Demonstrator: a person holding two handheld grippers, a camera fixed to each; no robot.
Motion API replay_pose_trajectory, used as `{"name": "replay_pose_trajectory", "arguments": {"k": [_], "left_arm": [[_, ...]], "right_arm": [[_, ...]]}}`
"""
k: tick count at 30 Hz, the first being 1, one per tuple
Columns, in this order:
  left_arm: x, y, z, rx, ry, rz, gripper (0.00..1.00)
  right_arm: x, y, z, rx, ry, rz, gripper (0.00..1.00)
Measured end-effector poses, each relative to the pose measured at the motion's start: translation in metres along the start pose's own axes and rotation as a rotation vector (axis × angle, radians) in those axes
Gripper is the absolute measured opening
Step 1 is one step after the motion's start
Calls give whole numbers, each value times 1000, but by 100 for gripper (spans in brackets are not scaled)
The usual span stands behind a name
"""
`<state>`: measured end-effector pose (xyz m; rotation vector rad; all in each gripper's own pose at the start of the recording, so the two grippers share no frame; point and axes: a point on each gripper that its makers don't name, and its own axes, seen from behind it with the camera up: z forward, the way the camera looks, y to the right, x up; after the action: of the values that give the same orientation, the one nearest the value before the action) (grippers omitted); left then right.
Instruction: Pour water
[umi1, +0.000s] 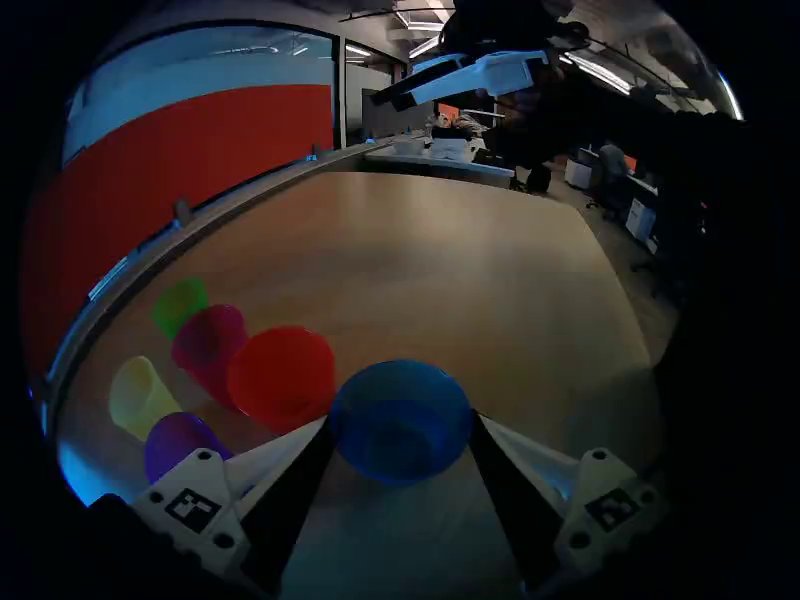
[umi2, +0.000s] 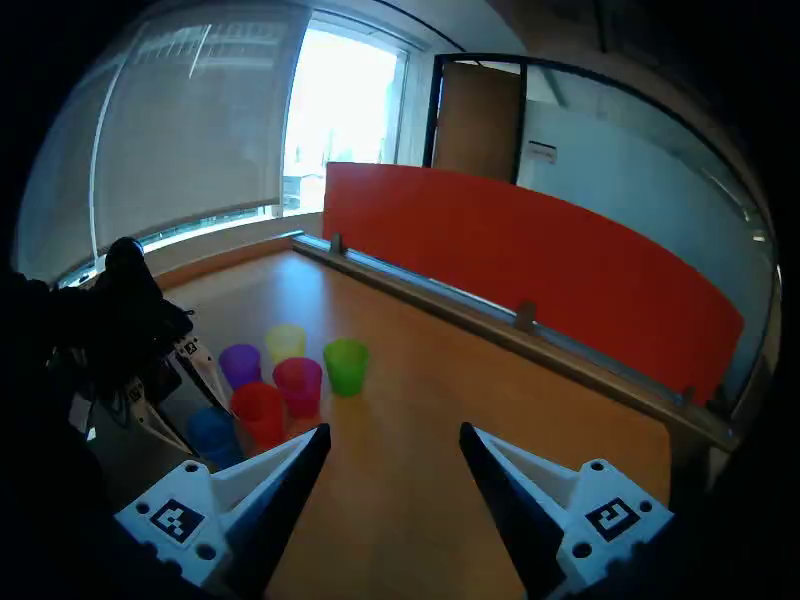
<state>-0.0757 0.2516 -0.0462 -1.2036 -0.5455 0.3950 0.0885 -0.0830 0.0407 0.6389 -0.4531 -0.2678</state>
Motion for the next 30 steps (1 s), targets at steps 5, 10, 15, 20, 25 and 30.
{"name": "replay_pose_trajectory", "arguments": {"k": [5,10,15,20,25,30], "left_arm": [[0,-2,2,14,4,6,92],[-5,0,5,26,-12,23,89],[-7,0,8,27,-16,9,85],[-7,0,8,34,-1,12,85],[-7,1,9,37,11,11,85],[-6,1,9,36,25,1,84]], "right_arm": [[0,1,0,-4,-1,0,100],[-1,3,-1,-7,0,-1,100],[-1,2,-2,-8,1,-2,100],[-3,3,-2,-11,-2,-5,100],[-3,4,-1,-13,-4,-2,100],[-3,4,-1,-12,-3,-3,100]]}}
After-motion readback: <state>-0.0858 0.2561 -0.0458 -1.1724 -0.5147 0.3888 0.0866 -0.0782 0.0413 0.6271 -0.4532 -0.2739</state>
